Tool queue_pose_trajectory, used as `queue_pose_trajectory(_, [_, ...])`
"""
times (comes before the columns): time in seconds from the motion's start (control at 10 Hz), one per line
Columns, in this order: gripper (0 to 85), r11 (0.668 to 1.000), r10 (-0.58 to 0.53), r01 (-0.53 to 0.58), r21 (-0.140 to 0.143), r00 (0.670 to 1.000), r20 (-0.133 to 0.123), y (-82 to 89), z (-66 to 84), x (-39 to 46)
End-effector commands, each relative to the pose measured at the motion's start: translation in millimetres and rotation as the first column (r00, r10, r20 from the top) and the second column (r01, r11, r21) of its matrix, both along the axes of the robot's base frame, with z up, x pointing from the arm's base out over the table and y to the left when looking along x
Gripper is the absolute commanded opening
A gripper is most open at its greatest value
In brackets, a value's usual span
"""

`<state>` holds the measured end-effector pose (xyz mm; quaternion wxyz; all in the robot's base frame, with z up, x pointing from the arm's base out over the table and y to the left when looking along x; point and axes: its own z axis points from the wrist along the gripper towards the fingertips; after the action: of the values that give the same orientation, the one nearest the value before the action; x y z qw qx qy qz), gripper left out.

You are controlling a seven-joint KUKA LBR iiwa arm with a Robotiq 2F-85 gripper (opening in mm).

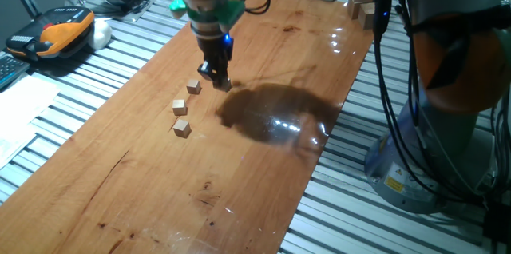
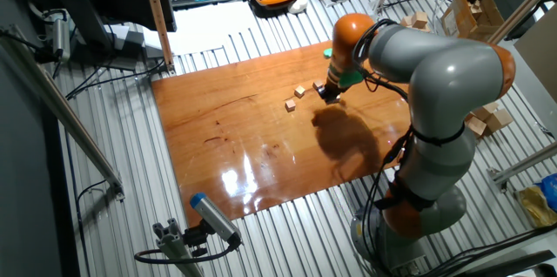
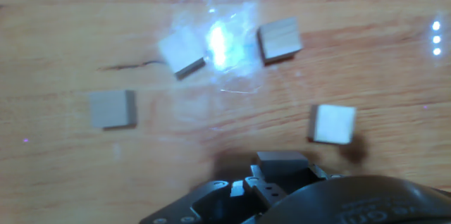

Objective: Stack the blocks in a vertical line of five

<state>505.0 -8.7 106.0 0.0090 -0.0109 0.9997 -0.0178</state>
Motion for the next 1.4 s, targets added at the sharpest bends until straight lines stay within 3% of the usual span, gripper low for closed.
queue_pose_trajectory(0.0, [0.0,1.000,0.005,-0.005,-0.001,1.000,0.002,-4.2,0.2,2.9])
queue_pose_trajectory(0.7, [0.0,1.000,-0.028,0.028,-0.013,1.000,0.013,-29.8,-7.1,15.7])
queue_pose_trajectory(0.9, [0.0,0.999,-0.040,0.040,-0.002,0.999,0.011,-38.2,-10.5,18.9])
queue_pose_trajectory(1.3, [0.0,0.993,-0.114,0.114,-0.010,0.994,0.000,-40.1,-9.8,22.4])
